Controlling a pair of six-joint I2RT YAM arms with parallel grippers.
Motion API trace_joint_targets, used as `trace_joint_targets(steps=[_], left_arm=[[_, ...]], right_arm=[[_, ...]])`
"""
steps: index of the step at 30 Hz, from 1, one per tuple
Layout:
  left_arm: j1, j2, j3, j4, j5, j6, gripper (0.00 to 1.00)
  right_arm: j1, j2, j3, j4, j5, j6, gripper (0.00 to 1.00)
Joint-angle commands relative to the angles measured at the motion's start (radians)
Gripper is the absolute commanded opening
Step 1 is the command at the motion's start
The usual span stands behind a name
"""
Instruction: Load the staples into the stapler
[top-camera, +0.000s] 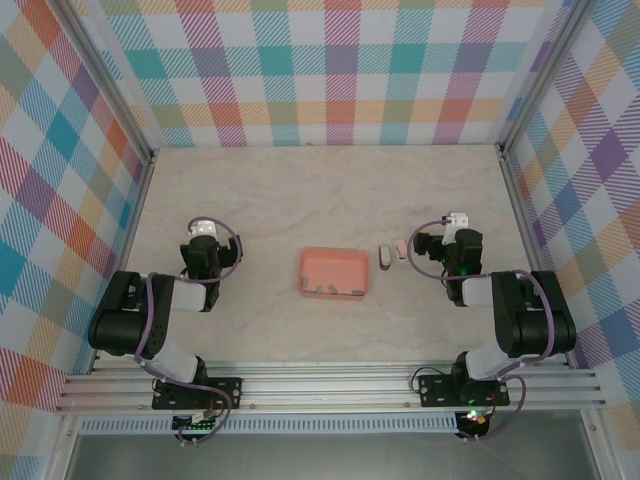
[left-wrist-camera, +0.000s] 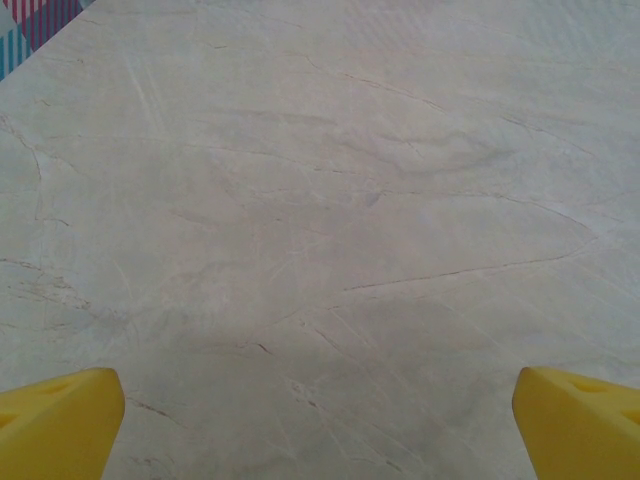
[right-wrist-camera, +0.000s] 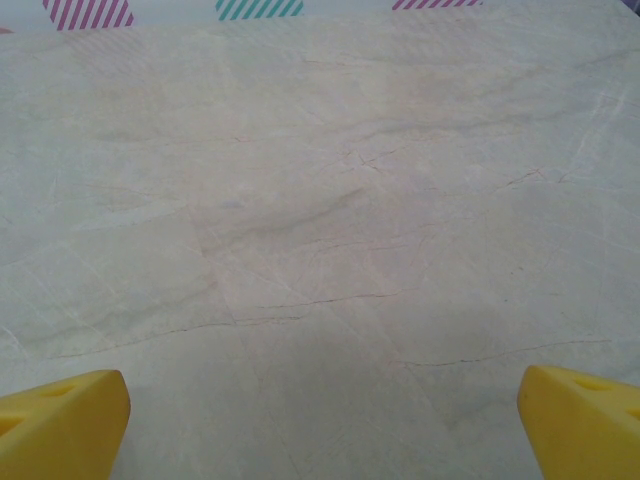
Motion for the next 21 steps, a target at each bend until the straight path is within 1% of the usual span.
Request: trace_joint_targets(steps=[1,21], left_arm=[[0.001,-0.004,0.016,0.033,0.008,-0.009,1.0],[0.004,-0.002,0.021,0.027,0.012,-0.011,1.0]], right_arm=[[-0.005,0.001,0.016,0.018,-0.021,0.006,0.99],[-0.005,0.0,0.016,0.018,-0.022,0.007,0.99]])
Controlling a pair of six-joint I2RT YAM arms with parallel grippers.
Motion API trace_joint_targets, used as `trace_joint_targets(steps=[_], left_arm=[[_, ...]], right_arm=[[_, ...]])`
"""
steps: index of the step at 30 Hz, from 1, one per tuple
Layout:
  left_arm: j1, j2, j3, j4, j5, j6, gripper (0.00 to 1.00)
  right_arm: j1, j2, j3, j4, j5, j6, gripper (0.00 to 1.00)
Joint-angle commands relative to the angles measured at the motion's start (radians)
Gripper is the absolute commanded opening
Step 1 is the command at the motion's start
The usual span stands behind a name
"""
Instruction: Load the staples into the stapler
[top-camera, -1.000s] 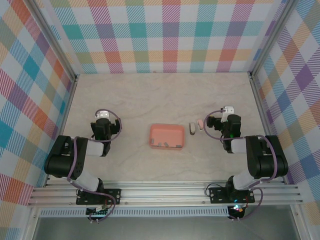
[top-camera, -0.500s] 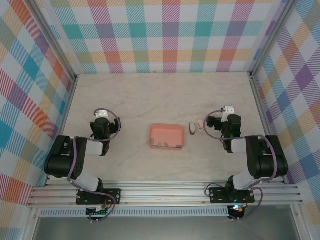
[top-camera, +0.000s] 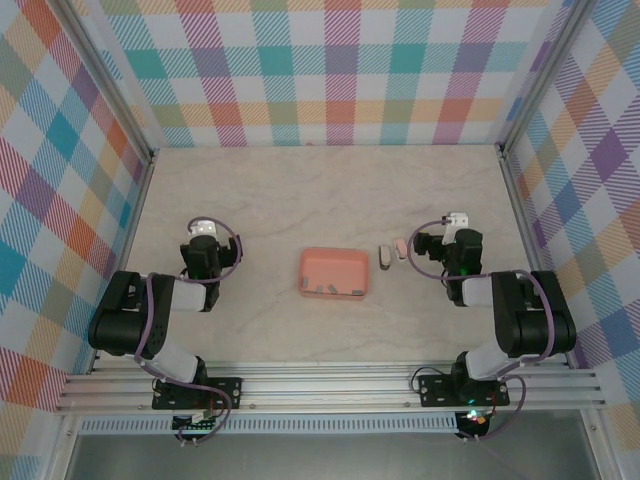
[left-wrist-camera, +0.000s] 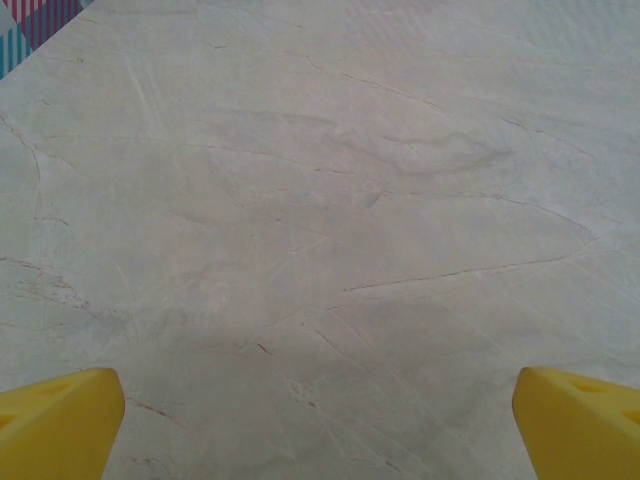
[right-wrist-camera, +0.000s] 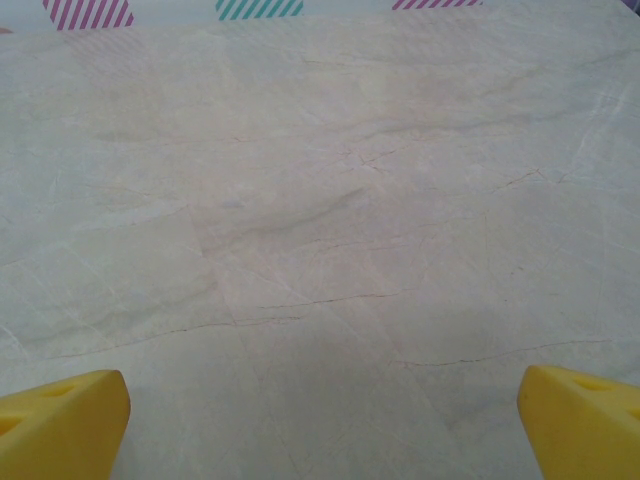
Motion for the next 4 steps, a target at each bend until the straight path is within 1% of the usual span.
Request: trace_joint_targets(steps=[1,4], left_arm=[[0.004,-0.002,0.021,0.026,0.012,-0.007,1.0],[0.003,-0.006,0.016,0.031,0.011,-0.006,1.0]], right_arm=[[-0.005,0.001,0.016,0.018,-0.022,0.008,0.99],[-0.005,0.0,0.016,0.018,-0.022,0.008,0.99]])
